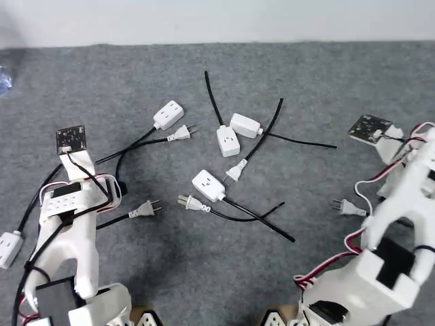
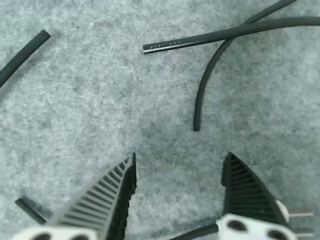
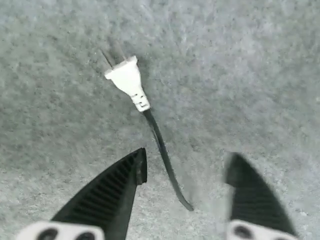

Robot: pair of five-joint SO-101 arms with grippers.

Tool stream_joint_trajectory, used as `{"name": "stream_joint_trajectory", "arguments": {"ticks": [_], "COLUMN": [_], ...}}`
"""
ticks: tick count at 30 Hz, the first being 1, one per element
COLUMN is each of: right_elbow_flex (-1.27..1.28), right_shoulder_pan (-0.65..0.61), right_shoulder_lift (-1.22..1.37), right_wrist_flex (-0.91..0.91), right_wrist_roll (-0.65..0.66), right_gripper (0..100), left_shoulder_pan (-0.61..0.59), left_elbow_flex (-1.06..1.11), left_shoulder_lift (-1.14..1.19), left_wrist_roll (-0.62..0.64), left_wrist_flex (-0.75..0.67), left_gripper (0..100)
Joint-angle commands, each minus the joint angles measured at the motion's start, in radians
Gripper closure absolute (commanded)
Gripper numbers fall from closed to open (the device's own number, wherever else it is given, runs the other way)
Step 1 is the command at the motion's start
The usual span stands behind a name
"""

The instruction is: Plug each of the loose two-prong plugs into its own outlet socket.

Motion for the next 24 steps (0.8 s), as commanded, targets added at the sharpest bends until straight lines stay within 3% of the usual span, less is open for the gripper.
{"name": "stream_joint_trajectory", "arguments": {"ticks": [1, 6, 11, 15, 18, 24], "right_elbow_flex": [-0.005, 0.043, 0.207, 0.325, 0.367, 0.448], "right_shoulder_pan": [-0.039, -0.306, -0.63, -0.848, -0.954, -1.038], "right_shoulder_lift": [-0.117, -0.177, -0.174, -0.173, -0.173, -0.15], "right_wrist_flex": [0.048, 0.255, 0.104, -0.03, -0.102, -0.239], "right_wrist_roll": [0.009, -0.04, -0.288, -0.427, -0.499, -0.583], "right_gripper": [41.1, 50.3, 63.3, 63.8, 63.8, 63.8], "left_shoulder_pan": [0.006, 0.006, 0.002, -0.014, -0.081, -0.19], "left_elbow_flex": [-0.008, -0.008, -0.008, -0.008, -0.028, -0.054], "left_shoulder_lift": [-0.023, -0.023, -0.025, -0.029, -0.031, -0.029], "left_wrist_roll": [0.005, 0.005, 0.005, 0.005, 0.015, 0.144], "left_wrist_flex": [-0.021, -0.021, -0.021, -0.021, -0.017, -0.015], "left_gripper": [74, 74, 74, 74, 74, 74]}}
